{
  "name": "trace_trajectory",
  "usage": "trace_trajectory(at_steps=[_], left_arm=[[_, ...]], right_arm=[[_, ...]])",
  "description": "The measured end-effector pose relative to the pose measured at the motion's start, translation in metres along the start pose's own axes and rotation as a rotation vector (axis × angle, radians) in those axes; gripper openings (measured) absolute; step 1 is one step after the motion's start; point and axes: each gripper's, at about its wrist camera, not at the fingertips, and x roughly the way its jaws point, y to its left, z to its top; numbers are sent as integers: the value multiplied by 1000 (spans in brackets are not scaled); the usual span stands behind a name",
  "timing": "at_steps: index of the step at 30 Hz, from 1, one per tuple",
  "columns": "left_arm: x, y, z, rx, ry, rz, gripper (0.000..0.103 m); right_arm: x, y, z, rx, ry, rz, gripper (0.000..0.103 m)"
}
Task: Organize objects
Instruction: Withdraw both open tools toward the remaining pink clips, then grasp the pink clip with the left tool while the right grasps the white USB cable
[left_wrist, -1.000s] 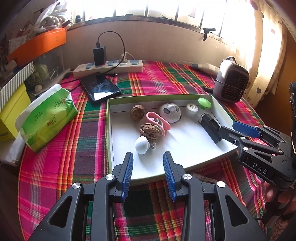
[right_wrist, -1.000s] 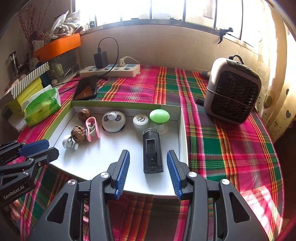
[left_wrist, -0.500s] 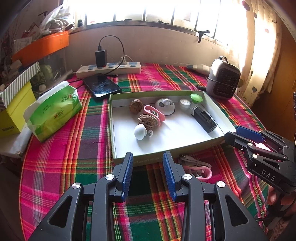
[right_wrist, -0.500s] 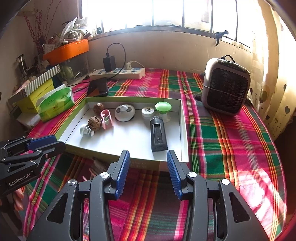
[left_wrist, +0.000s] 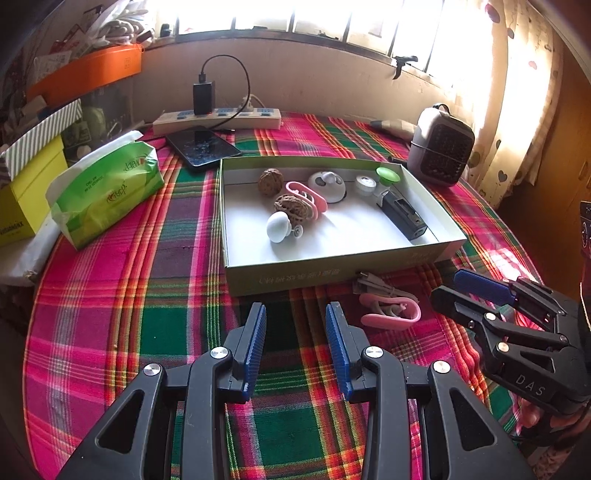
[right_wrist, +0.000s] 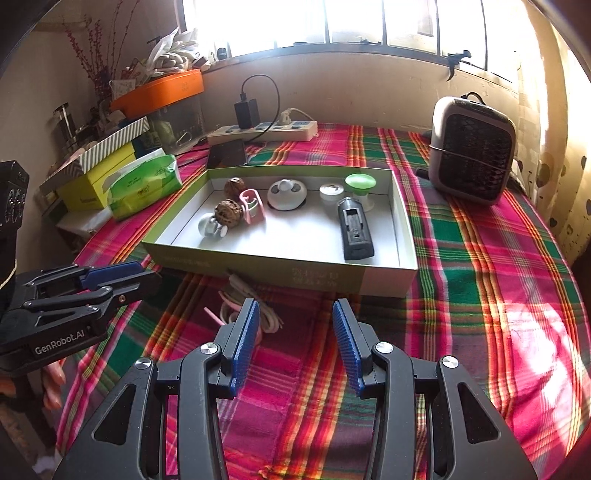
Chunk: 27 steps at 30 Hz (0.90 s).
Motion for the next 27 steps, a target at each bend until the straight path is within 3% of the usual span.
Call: trace_trajectory(at_steps=[6, 21, 27], left_arm=[[1, 6, -6, -17, 9, -3, 32], [-4, 21, -11, -49, 7, -10, 32], [-6, 28, -12, -66, 3, -5, 32]], right_arm=[[8, 19, -4, -51, 17, 70, 43], [24, 39, -9, -82, 72, 128, 43], [26, 51, -12, -83, 82, 211, 43]])
